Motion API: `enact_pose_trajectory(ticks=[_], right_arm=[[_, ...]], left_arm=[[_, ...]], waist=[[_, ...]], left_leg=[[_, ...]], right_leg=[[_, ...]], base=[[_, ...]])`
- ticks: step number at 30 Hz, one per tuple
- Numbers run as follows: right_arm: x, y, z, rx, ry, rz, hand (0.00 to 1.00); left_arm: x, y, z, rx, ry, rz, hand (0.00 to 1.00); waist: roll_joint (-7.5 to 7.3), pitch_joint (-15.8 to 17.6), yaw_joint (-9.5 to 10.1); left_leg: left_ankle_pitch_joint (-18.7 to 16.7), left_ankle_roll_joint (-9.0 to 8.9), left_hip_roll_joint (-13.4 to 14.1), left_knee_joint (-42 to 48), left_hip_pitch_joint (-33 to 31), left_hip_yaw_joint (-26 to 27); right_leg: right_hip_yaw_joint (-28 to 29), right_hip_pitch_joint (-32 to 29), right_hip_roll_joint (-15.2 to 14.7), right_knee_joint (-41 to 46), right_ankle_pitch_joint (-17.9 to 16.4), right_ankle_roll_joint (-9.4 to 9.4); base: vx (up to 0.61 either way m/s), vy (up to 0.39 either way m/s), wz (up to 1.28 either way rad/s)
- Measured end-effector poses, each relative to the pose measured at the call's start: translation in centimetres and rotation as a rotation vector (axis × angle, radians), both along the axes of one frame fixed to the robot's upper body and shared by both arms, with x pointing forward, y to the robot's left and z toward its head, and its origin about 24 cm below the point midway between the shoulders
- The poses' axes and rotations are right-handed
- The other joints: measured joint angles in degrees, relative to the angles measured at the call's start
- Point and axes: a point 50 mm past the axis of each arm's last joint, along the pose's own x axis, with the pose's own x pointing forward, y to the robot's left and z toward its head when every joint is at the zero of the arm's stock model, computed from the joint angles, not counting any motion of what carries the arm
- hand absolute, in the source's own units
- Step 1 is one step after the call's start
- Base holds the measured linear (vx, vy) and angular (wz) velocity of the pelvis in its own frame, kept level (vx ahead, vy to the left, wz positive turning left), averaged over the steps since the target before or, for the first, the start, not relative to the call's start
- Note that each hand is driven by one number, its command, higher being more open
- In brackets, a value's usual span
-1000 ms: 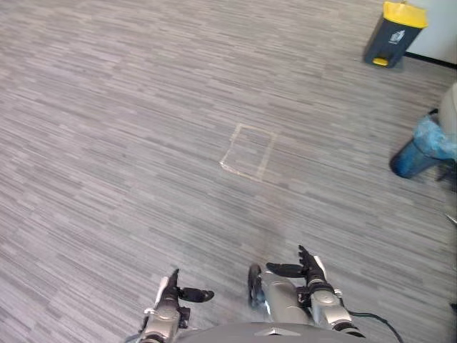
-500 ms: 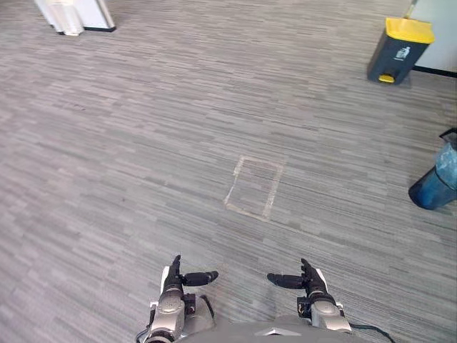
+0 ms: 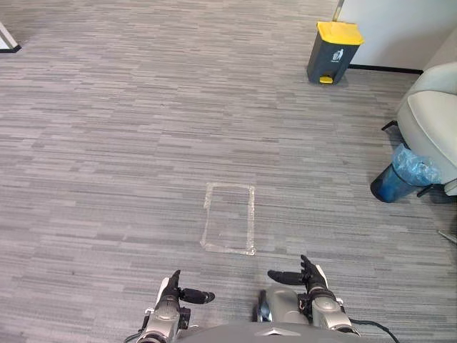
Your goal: Organize the slippers on the shoe rack
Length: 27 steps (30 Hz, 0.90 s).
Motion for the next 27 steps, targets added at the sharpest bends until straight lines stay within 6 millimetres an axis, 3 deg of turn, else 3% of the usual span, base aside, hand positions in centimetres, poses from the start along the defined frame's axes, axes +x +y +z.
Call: enact_pose_trajectory(ticks=[1, 2, 3, 4, 5, 6, 8, 9, 10, 12, 13, 14, 16, 17, 18, 19, 20, 21, 22, 24, 25, 27], right_arm=[[0.2, -0.2, 0.0, -0.011, 0.002, 0.004, 1.00], [0.8, -0.5, 0.3, -0.021, -0.012, 0.008, 1.00], [0.7, -0.6, 0.2, -0.022, -0.005, 0.002, 1.00], [0.7, -0.6, 0.2, -0.022, -0.003, 0.002, 1.00], [0.1, -0.7, -0.1, -0.002, 0.022, -0.044, 1.00], [-0.3, -0.4, -0.1, 0.004, 0.021, -0.046, 1.00], [-0.6, -0.1, -0.2, 0.007, 0.019, -0.037, 1.00], [-1.0, -0.1, -0.3, 0.000, 0.028, -0.021, 1.00], [-1.2, -0.1, -0.3, 0.001, 0.033, -0.024, 1.00], [-1.6, -0.1, -0.5, 0.001, 0.045, -0.030, 1.00], [-2.0, -0.1, -0.7, 0.002, 0.066, -0.030, 1.00], [-2.0, -0.1, -0.7, 0.002, 0.067, -0.030, 1.00], [-2.0, 0.0, -0.9, 0.010, 0.077, -0.042, 1.00], [-2.0, 0.1, -0.9, 0.010, 0.079, -0.044, 1.00], [-2.0, 0.0, -0.9, 0.006, 0.080, -0.047, 1.00], [-2.1, -0.2, -0.9, 0.000, 0.083, -0.060, 1.00], [-2.4, -0.3, -1.0, -0.002, 0.089, -0.063, 1.00], [-2.7, -0.5, -1.1, -0.005, 0.102, -0.067, 1.00], [-2.9, 0.2, -1.3, 0.015, 0.113, -0.067, 1.00], [-3.0, 1.0, -1.5, 0.039, 0.121, -0.066, 1.00], [-3.0, 1.1, -1.5, 0.040, 0.123, -0.064, 1.00], [-2.6, 0.7, -1.5, 0.030, 0.125, -0.042, 1.00]], left_arm=[[0.0, -0.6, -0.1, -0.017, 0.001, -0.008, 1.00], [0.3, -1.2, 0.0, -0.034, -0.015, -0.018, 1.00], [0.4, -1.7, 0.0, -0.047, -0.017, -0.021, 1.00], [0.3, -1.8, 0.0, -0.049, -0.017, -0.021, 1.00], [0.1, -2.0, -0.1, -0.058, -0.013, -0.009, 1.00], [0.6, -1.8, 0.2, -0.065, -0.038, 0.032, 1.00], [0.9, -1.8, 0.4, -0.074, -0.062, 0.064, 1.00], [1.0, -1.7, 0.6, -0.078, -0.087, 0.091, 1.00], [1.2, -1.5, 0.8, -0.079, -0.097, 0.108, 1.00], [1.3, -1.5, 0.8, -0.078, -0.104, 0.111, 1.00], [1.6, -1.5, 1.0, -0.077, -0.118, 0.111, 1.00], [1.6, -1.5, 1.0, -0.077, -0.118, 0.111, 1.00], [1.9, -1.2, 1.1, -0.076, -0.127, 0.128, 1.00], [1.9, -1.2, 1.1, -0.076, -0.128, 0.131, 1.00], [2.0, -1.1, 1.1, -0.075, -0.131, 0.133, 1.00], [2.0, -1.2, 1.1, -0.076, -0.129, 0.130, 1.00], [1.9, -1.2, 1.0, -0.077, -0.126, 0.129, 1.00], [1.7, -1.2, 0.9, -0.077, -0.115, 0.125, 1.00], [1.7, -0.7, 0.9, -0.059, -0.110, 0.117, 1.00], [1.4, 0.1, 0.8, -0.032, -0.094, 0.093, 1.00], [1.3, 0.1, 0.7, -0.031, -0.089, 0.086, 1.00], [0.7, 0.2, 0.4, -0.017, -0.056, 0.052, 1.00]], waist=[[1.33, -0.04, 0.21], [1.88, 0.38, 0.54], [1.80, 0.86, 0.64], [1.81, 0.88, 0.65], [1.48, 1.00, 0.35], [0.41, 1.68, 0.00], [0.30, 1.75, 0.38], [0.72, 1.49, 1.03], [0.63, 1.49, 1.30], [0.46, 1.11, 1.75], [0.35, 0.79, 3.01], [0.35, 0.79, 3.02], [-0.56, 1.09, 3.27], [-0.77, 1.17, 3.27], [-1.08, 1.33, 3.28], [-0.96, 1.25, 3.28], [-0.68, 1.09, 3.26], [0.01, 0.27, 3.58], [-2.01, -0.62, 3.32], [-3.34, -1.39, 3.17], [-3.30, -1.45, 3.15], [-2.64, -1.30, 3.25]], left_leg=[[-0.45, -0.35, 0.74, -0.54, 0.06, -0.74], [-0.42, -0.15, -0.62, -1.41, -0.20, -3.04], [1.14, -0.29, -2.52, -2.32, -0.36, -3.82], [1.62, -0.24, -2.66, -2.28, -0.42, -3.85], [3.72, -0.43, -2.11, 1.66, -0.58, -2.70], [3.48, -1.11, 1.07, 16.13, -4.54, -4.36], [3.61, -1.94, 4.40, 29.91, -10.26, -5.76], [2.64, -2.39, 8.01, 42.50, -15.61, -5.13], [1.77, -1.94, 9.00, 44.86, -17.38, -3.53], [0.35, -0.65, 8.83, 42.10, -19.26, -1.07], [-1.05, -0.21, 7.04, 32.36, -20.83, -0.04], [-1.06, -0.22, 7.01, 32.10, -20.84, -0.06], [-0.85, -0.40, 2.56, 17.80, -22.20, -3.96], [-0.57, -0.25, 1.75, 16.04, -22.33, -4.72], [0.85, -0.16, -0.09, 11.99, -22.69, -6.82], [4.50, 0.23, -2.16, 7.03, -23.00, -8.98], [5.90, 0.38, -2.44, 5.78, -22.91, -9.42], [11.58, 1.58, -2.79, 5.70, -22.73, -10.78], [9.61, 2.26, -4.34, 7.64, -22.54, -9.87], [4.87, 3.45, -5.34, 10.89, -22.42, -7.82], [4.00, 3.85, -5.41, 11.20, -21.97, -7.13], [2.27, 5.00, -6.41, 8.27, -17.06, -3.23]], right_leg=[[0.05, 0.54, 1.16, -0.90, -0.09, -0.14], [0.44, 0.65, 1.32, -0.93, -0.64, -0.60], [0.50, 1.64, 1.08, -0.73, -2.14, -1.00], [0.43, 1.86, 1.06, -0.71, -2.34, -0.98], [-0.46, 4.15, 0.98, -0.61, -4.79, -1.06], [-1.60, 8.92, 1.07, -2.52, -6.79, -0.12], [-1.92, 11.87, 1.98, -4.57, -7.21, 0.12], [-1.83, 15.42, 3.29, -7.06, -7.56, -0.07], [-1.49, 17.84, 3.54, -8.55, -7.64, 0.06], [-0.68, 20.50, 3.52, -10.79, -7.46, -0.06], [1.72, 22.42, 3.26, -12.74, -7.32, 0.13], [1.75, 22.44, 3.26, -12.78, -7.32, 0.13], [5.32, 24.69, 1.46, -14.47, -7.33, 1.44], [5.87, 25.01, 0.99, -14.57, -7.45, 1.80], [7.10, 25.85, -0.04, -14.77, -7.87, 2.84], [8.89, 27.24, -1.31, -14.94, -8.96, 4.83], [9.52, 27.54, -1.34, -14.96, -9.38, 5.52], [11.75, 28.47, -1.55, -14.89, -10.87, 7.46], [12.95, 28.28, -3.83, -14.30, -11.11, 8.35], [14.72, 26.72, -5.84, -10.48, -10.89, 8.79], [15.37, 25.81, -6.13, -8.43, -10.85, 8.85], [16.16, 18.91, -7.88, 6.61, -8.57, 9.82]], base=[[0.37, -0.111, 0.16], [0.31, -0.100, -0.06], [0.36, -0.127, -0.03], [0.31, -0.142, 0.14], [0.25, -0.172, 0.38], [0.24, -0.192, 0.44], [0.25, -0.188, 0.15], [0.26, -0.132, -0.18], [0.26, -0.070, -0.21], [0.29, -0.027, -0.35], [0.28, 0.013, -0.49], [0.30, 0.057, -0.71], [0.32, 0.118, -0.64], [0.26, 0.137, -0.61], [0.33, 0.227, -0.66], [0.41, 0.315, -0.68], [0.41, 0.343, -0.85], [0.41, 0.354, -0.65], [0.34, 0.289, -0.66], [0.29, 0.254, -0.40], [0.25, 0.233, -0.54], [0.35, 0.358, -0.72]])
